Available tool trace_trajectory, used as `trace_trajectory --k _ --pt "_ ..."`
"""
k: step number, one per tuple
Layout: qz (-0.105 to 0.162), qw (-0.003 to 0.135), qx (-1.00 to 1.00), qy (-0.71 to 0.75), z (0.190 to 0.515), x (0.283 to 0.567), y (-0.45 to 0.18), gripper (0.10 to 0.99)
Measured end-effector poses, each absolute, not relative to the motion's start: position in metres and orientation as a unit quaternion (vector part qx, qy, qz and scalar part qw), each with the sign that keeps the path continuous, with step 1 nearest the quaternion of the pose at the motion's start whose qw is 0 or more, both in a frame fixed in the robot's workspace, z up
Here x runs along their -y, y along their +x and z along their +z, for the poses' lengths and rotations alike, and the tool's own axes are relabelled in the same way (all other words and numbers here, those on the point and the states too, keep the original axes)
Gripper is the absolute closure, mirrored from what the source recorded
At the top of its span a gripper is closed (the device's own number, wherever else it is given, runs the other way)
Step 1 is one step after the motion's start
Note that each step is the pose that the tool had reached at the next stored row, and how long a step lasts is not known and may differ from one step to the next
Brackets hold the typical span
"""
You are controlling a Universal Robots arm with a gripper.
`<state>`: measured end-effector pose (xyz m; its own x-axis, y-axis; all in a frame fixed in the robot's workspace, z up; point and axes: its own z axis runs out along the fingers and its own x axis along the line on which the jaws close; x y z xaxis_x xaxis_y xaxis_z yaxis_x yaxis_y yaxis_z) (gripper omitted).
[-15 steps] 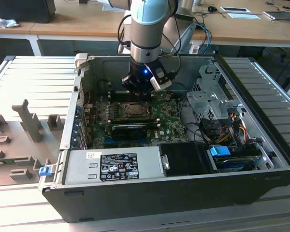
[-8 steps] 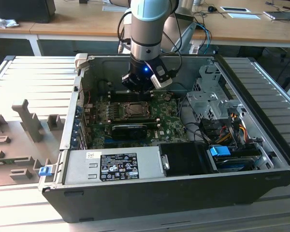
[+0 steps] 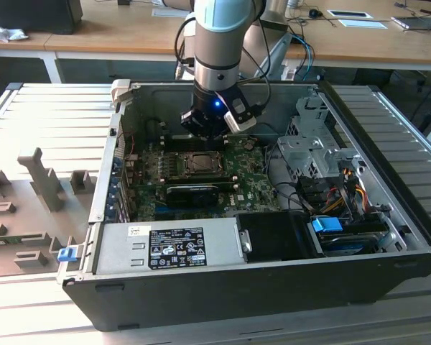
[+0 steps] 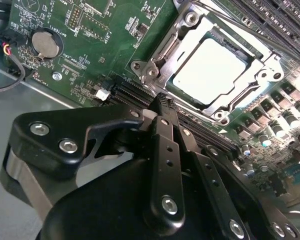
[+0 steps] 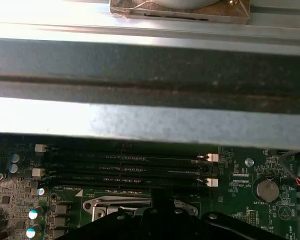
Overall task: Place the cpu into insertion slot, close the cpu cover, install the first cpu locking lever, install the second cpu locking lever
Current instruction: 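Install the second cpu locking lever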
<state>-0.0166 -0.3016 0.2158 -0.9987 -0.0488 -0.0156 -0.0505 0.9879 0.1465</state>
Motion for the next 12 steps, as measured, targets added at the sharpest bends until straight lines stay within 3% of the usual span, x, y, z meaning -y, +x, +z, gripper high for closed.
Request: trace_trajectory --k 12 --pt "0.073 0.006 -0.997 -0.025 0.229 0.302 -0.017 0.984"
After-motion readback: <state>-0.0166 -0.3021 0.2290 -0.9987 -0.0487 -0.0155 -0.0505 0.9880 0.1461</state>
